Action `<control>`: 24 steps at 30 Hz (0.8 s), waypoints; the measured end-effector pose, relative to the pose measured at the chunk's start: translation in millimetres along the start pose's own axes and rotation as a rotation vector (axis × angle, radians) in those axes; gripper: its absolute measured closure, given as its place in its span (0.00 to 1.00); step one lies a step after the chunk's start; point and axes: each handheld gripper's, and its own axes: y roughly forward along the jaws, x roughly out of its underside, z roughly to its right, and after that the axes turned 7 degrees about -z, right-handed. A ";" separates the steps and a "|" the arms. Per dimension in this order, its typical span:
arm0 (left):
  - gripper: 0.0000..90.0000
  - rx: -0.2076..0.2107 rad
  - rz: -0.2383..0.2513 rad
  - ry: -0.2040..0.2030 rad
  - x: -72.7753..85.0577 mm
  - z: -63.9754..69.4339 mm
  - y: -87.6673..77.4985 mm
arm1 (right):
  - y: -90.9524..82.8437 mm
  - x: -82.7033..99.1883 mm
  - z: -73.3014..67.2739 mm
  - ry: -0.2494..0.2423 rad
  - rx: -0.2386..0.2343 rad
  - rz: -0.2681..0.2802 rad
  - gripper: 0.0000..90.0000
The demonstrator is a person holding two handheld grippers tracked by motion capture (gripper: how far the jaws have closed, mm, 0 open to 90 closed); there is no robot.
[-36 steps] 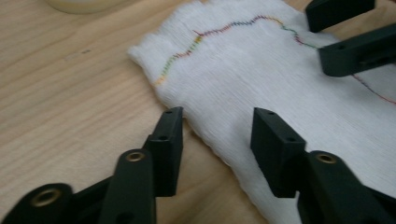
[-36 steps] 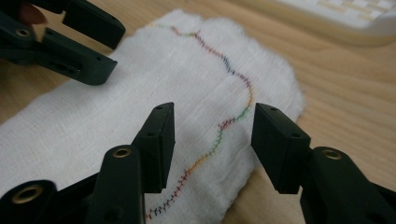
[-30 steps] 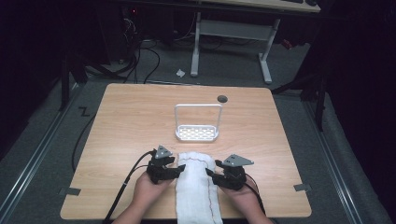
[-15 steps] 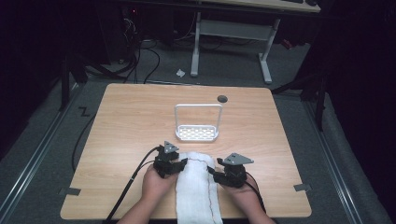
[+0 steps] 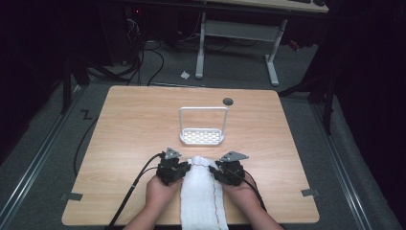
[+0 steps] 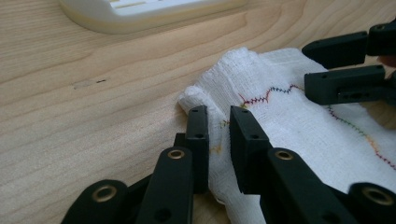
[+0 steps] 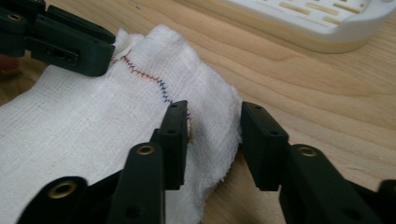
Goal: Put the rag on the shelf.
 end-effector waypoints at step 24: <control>0.92 0.041 0.206 -0.016 -15.5 4.4 -35.5 | -34.0 -13.8 -8.1 -0.013 -0.019 0.187 0.92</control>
